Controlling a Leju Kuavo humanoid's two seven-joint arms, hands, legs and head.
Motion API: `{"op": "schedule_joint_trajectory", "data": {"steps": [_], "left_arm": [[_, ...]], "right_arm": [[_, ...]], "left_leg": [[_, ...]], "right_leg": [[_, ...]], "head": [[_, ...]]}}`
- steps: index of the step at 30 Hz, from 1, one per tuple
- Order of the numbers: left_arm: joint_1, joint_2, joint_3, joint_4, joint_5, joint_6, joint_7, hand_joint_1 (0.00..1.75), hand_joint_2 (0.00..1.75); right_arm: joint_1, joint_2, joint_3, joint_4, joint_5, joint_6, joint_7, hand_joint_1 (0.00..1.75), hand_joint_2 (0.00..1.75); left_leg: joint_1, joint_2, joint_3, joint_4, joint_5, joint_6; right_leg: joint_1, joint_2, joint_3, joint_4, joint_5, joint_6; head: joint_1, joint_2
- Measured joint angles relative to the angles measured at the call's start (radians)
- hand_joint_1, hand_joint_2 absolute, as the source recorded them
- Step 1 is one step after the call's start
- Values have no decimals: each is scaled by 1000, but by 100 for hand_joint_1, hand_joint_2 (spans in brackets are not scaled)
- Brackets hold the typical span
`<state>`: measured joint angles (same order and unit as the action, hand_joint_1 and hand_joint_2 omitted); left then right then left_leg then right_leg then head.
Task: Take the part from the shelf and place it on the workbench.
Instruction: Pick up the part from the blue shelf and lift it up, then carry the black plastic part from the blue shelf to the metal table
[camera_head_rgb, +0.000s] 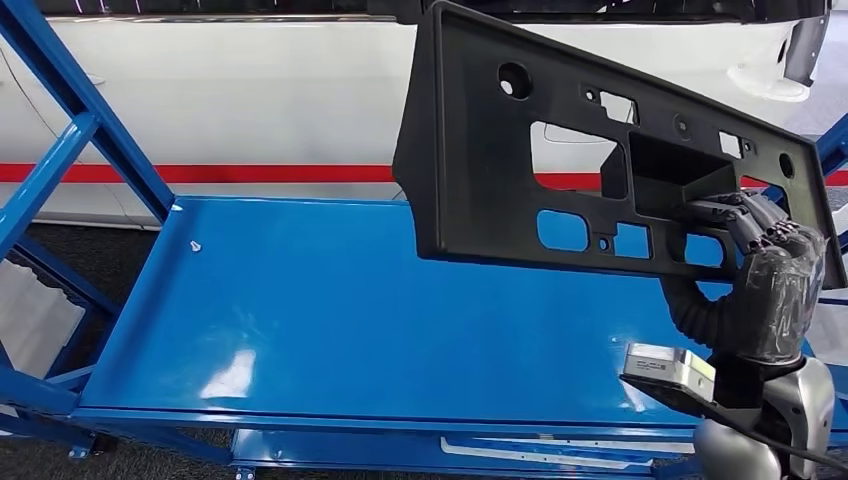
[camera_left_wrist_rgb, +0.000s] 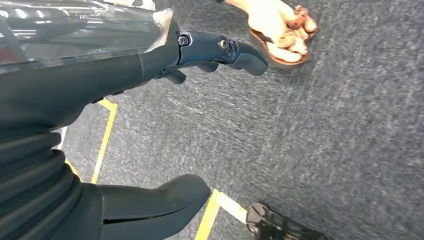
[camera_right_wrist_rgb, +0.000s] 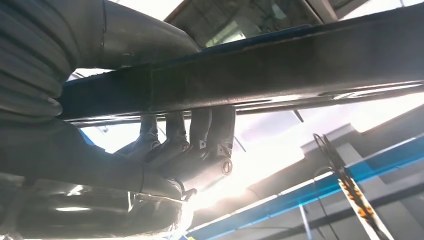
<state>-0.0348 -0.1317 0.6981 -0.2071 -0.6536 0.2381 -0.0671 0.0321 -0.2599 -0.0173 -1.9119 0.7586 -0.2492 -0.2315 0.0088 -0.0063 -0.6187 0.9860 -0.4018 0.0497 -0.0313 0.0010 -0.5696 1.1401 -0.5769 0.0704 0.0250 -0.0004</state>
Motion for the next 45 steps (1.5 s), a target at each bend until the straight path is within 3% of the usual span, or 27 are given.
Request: {"op": "schedule_joint_trajectory", "data": {"steps": [1, 3, 6, 7, 9, 11, 13, 14, 17, 19, 22, 24, 26, 27, 28, 29, 31, 33, 34, 36, 38, 40, 41, 42, 43, 44, 45], "left_arm": [[-1, 0, 0, 0, -5, 1, 2, 0, 175], [-2, 0, 0, 0, -10, 2, 4, 0, 175], [-2, 0, 0, 0, -13, 3, 4, 0, 175], [-1, 0, 0, 0, -15, 3, 4, 0, 175], [-1, 0, 0, 0, -20, 2, 4, 0, 175], [-2, 1, -1, 0, -26, 2, 5, 0, 175], [-3, 2, -1, 0, -31, 2, 5, 0, 175], [-3, 2, -1, 0, -33, 3, 6, 0, 175], [-8, 4, -1, 0, -36, 5, 10, 0, 175], [-12, 5, -1, 0, -36, 10, 12, 0, 175], [-13, 4, -1, 0, -34, 22, 13, 0, 175], [-15, 4, 0, 0, -31, 26, 12, 0, 175], [-16, 5, 0, 0, -30, 30, 12, 0, 175], [-16, 5, 0, 0, -29, 31, 11, 0, 175], [-16, 5, 0, 0, -28, 34, 11, 0, 175], [-16, 5, 0, 0, -27, 36, 11, 0, 175], [-16, 5, 0, 0, -27, 39, 10, 0, 175], [-16, 5, 1, 0, -27, 40, 10, 0, 175], [-16, 5, 1, 0, -27, 41, 10, 0, 175], [-15, 5, 1, 0, -26, 42, 9, 0, 175], [-14, 6, 3, 0, -23, 44, 9, 0, 175], [-13, 5, 9, 0, -17, 50, 10, 0, 175], [-14, 4, 13, 0, -13, 54, 11, 0, 175], [-14, 4, 16, 0, -11, 59, 13, 0, 175], [-15, 3, 19, 0, -9, 63, 14, 0, 175], [-15, 3, 22, 0, -8, 67, 17, 0, 175], [-15, 2, 24, 0, -8, 71, 19, 0, 175]], "right_arm": [[-5, 2, 1, 4, 3, 5, 3, 175, 175], [-13, 5, 3, 9, 9, 10, 9, 175, 175], [-17, 8, 4, 16, 11, 11, 14, 175, 175], [-19, 8, 4, 18, 11, 12, 15, 175, 175], [-23, 9, 4, 20, 11, 12, 16, 175, 175], [-25, 8, 4, 20, 9, 13, 18, 175, 175], [-25, 7, 2, 21, 4, 16, 21, 175, 175], [-25, 6, 1, 21, 1, 18, 23, 175, 175], [-28, 1, -5, 21, -10, 19, 24, 175, 175], [-31, -4, -7, 21, -23, 21, 21, 175, 175], [-35, -9, -7, 23, -41, 22, 15, 175, 175], [-38, -12, -7, 27, -46, 22, 13, 175, 175], [-42, -13, -7, 31, -47, 22, 12, 175, 175], [-43, -14, -7, 34, -48, 22, 12, 175, 175], [-44, -14, -7, 36, -49, 22, 12, 175, 175], [-45, -14, -7, 38, -50, 22, 12, 175, 175], [-50, -15, -6, 40, -52, 22, 12, 175, 175], [-57, -16, -6, 40, -55, 22, 11, 175, 175], [-60, -17, -6, 40, -56, 21, 11, 175, 175], [-62, -18, -5, 41, -57, 21, 10, 175, 175], [-65, -17, -4, 42, -59, 21, 8, 175, 175], [-67, -13, -3, 45, -66, 21, 3, 175, 175], [-68, -9, -3, 46, -70, 21, -1, 175, 175], [-69, -4, -2, 48, -75, 21, -4, 175, 175], [-71, 1, 0, 51, -79, 21, -6, 175, 175], [-73, 6, 1, 54, -83, 21, -7, 175, 175], [-75, 10, 1, 57, -87, 21, -9, 175, 175]], "left_leg": [[0, -1, -4, 4, 3, -6], [-3, -3, -11, 14, 8, -17], [-1, -6, -16, 14, 18, -35], [1, -5, -23, 24, 6, -40], [4, -1, -55, 106, -67, -48], [4, 2, -99, 248, -159, -53], [4, 2, -99, 314, -193, -52], [4, 2, -68, 287, -183, -49], [1, 1, 85, 72, -126, -32], [-7, 1, 122, 8, -115, -23], [-13, 4, 108, 1, -93, -4], [-12, 8, 90, -5, -72, 11], [-16, 9, 64, -4, -52, 19], [-18, 9, 49, -3, -41, 20], [-19, 9, 35, -3, -31, 20], [-20, 9, 22, -2, -22, 19], [-21, 8, -1, 3, -4, 15], [-24, 6, -16, 9, 11, 6], [-25, 6, -20, 10, 18, 1], [-25, 4, -23, 10, 32, -8], [-22, 3, -34, 31, 3, -20], [-15, 2, -60, 119, -96, -34], [-11, 3, -75, 187, -147, -39], [-8, 3, -87, 251, -178, -44], [-5, 3, -90, 296, -184, -47], [-2, 3, -78, 310, -168, -49], [2, 3, -47, 285, -140, -50]], "right_leg": [[-2, 1, 40, -73, 22, 7], [-2, 4, 81, -156, 49, 4], [1, 4, 69, -151, 62, -22], [0, 2, 65, -150, 68, -32], [-3, -1, 53, -150, 84, -51], [3, -4, 36, -149, 98, -60], [8, -6, 20, -147, 109, -61], [10, -6, 14, -147, 114, -59], [14, -6, 6, -146, 126, -49], [17, -8, 1, -145, 135, -38], [14, -8, -10, -138, 137, -18], [15, -7, -40, -78, 83, -23], [15, -6, -82, 50, 0, -32], [15, -6, -94, 110, -26, -30], [15, -6, -91, 141, -31, -24], [15, -6, -72, 137, -17, -14], [14, -6, 19, 20, 30, 2], [19, -5, 118, -130, 37, -5], [22, -4, 139, -169, 29, -13], [25, -2, 137, -184, 29, -28], [17, -5, 123, -183, 44, -46], [12, -9, 103, -183, 63, -64], [13, -10, 93, -182, 74, -68], [14, -10, 82, -181, 84, -69], [15, -10, 70, -178, 93, -67], [15, -11, 56, -173, 101, -64], [15, -10, 42, -165, 107, -61]], "head": [[0, 0], [0, 0], [-2, 0], [-2, 0], [-3, 0], [-4, 0], [-4, 0], [-4, 0], [-3, 0], [-3, 0], [-3, 0], [-1, 0], [1, 0], [1, 0], [1, 0], [1, 0], [1, 0], [0, 0], [0, 0], [-1, 0], [-2, 0], [-3, 0], [-3, 0], [-3, 0], [-4, 0], [-4, 0], [-4, 0]]}}
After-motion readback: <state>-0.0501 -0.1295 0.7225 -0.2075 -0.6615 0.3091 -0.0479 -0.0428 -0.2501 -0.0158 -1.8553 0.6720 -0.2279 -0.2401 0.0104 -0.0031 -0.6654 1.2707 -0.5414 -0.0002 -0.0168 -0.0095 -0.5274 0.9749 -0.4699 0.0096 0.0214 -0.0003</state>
